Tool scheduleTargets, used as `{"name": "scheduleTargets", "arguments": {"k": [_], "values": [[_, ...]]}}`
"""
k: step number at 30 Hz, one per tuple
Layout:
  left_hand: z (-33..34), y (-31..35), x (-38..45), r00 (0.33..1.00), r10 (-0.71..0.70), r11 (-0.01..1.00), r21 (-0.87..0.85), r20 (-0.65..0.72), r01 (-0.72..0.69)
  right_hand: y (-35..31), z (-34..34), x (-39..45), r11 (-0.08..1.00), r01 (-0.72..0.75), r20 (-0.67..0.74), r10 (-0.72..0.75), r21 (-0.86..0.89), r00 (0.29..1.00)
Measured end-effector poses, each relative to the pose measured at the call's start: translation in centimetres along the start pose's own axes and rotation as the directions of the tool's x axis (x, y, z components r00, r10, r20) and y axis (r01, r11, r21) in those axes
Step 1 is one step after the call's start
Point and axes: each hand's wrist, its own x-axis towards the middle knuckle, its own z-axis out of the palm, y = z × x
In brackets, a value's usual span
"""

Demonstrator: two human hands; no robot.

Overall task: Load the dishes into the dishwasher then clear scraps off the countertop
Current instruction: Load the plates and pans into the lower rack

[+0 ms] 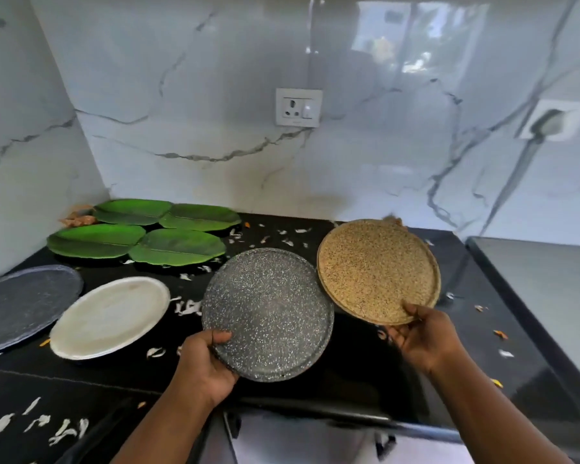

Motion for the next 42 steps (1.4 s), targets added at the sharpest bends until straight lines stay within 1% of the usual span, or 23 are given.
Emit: {"name": "scheduleTargets", "arguments": {"k": [3,5,8,9,12,15,17,20,23,27,29,31,33,35,36,38,40,41,42], "values": [[1.5,-2.9,-0.7,0.996,-0.084,0.994,0.071,0.034,0.081,-1.9,-5.8,-3.1,0.998,0.058,-0.090,-0.055,0.032,0.994],[3.5,-5.3,-1.5,0.988,-0.134,0.983,0.139,0.081,0.122,-3.6,-9.8,-5.7,0.991,0.111,-0.141,-0.099,0.078,0.985],[7.3,-9.6,-3.0,0.976,-0.157,0.966,0.228,0.148,0.121,-5.9,-15.6,-9.6,0.966,0.206,-0.198,-0.174,0.153,0.965],[8.7,-11.4,-3.7,0.969,-0.176,0.957,0.262,0.171,0.128,-6.6,-17.9,-11.1,0.956,0.237,-0.218,-0.198,0.171,0.956],[12.8,-17.4,-6.1,0.926,-0.305,0.904,0.374,0.222,0.208,-8.1,-24.9,-15.7,0.934,0.301,-0.297,-0.237,0.191,0.925],[16.5,-25.2,-8.6,0.897,-0.386,0.852,0.456,0.215,0.257,-9.4,-33.3,-20.4,0.936,0.316,-0.406,-0.231,0.156,0.884],[18.6,-30.6,-10.5,0.881,-0.419,0.818,0.513,0.219,0.261,-9.9,-38.4,-23.5,0.934,0.314,-0.473,-0.202,0.170,0.858],[21.4,-38.5,-13.7,0.841,-0.490,0.748,0.605,0.227,0.273,-10.6,-46.1,-28.1,0.924,0.340,-0.571,-0.186,0.176,0.800],[23.5,-44.3,-16.5,0.803,-0.555,0.674,0.683,0.217,0.281,-10.4,-51.6,-31.3,0.909,0.367,-0.652,-0.158,0.196,0.741],[25.5,-49.0,-18.0,0.783,-0.591,0.578,0.778,0.192,0.246,-9.2,-56.3,-33.0,0.895,0.366,-0.724,-0.073,0.257,0.686],[26.3,-50.8,-17.4,0.782,-0.596,0.515,0.834,0.184,0.196,-8.3,-58.0,-33.0,0.898,0.349,-0.765,-0.021,0.269,0.643],[27.1,-52.3,-16.7,0.777,-0.600,0.430,0.896,0.192,0.111,-7.3,-59.4,-32.6,0.899,0.341,-0.826,0.039,0.274,0.563],[27.9,-54.4,-15.9,0.766,-0.600,0.340,0.940,0.233,-0.019,-6.4,-60.6,-32.1,0.903,0.320,-0.867,0.102,0.287,0.488],[28.5,-56.5,-15.0,0.747,-0.608,0.194,0.963,0.268,-0.187,-5.9,-61.1,-31.3,0.917,0.286,-0.903,0.150,0.279,0.402],[28.7,-57.4,-14.8,0.719,-0.633,0.114,0.954,0.286,-0.279,-5.6,-61.3,-31.0,0.924,0.264,-0.915,0.168,0.276,0.367],[29.3,-59.8,-13.6,0.630,-0.701,0.009,0.887,0.334,-0.461,-6.0,-61.8,-30.3,0.949,0.221,-0.946,0.157,0.224,0.285],[29.9,-62.3,-12.7,0.532,-0.746,-0.027,0.780,0.401,-0.625,-6.6,-62.1,-29.4,0.972,0.127,-0.961,0.168,0.199,0.222],[30.2,-63.1,-12.6,0.473,-0.772,-0.043,0.709,0.424,-0.704,-7.1,-62.1,-28.9,0.986,0.056,-0.969,0.141,0.155,0.202],[30.5,-64.0,-12.4,0.422,-0.805,-0.072,0.636,0.418,-0.768,-7.3,-62.1,-28.0,0.995,-0.025,-0.980,0.099,0.096,0.172]]}}
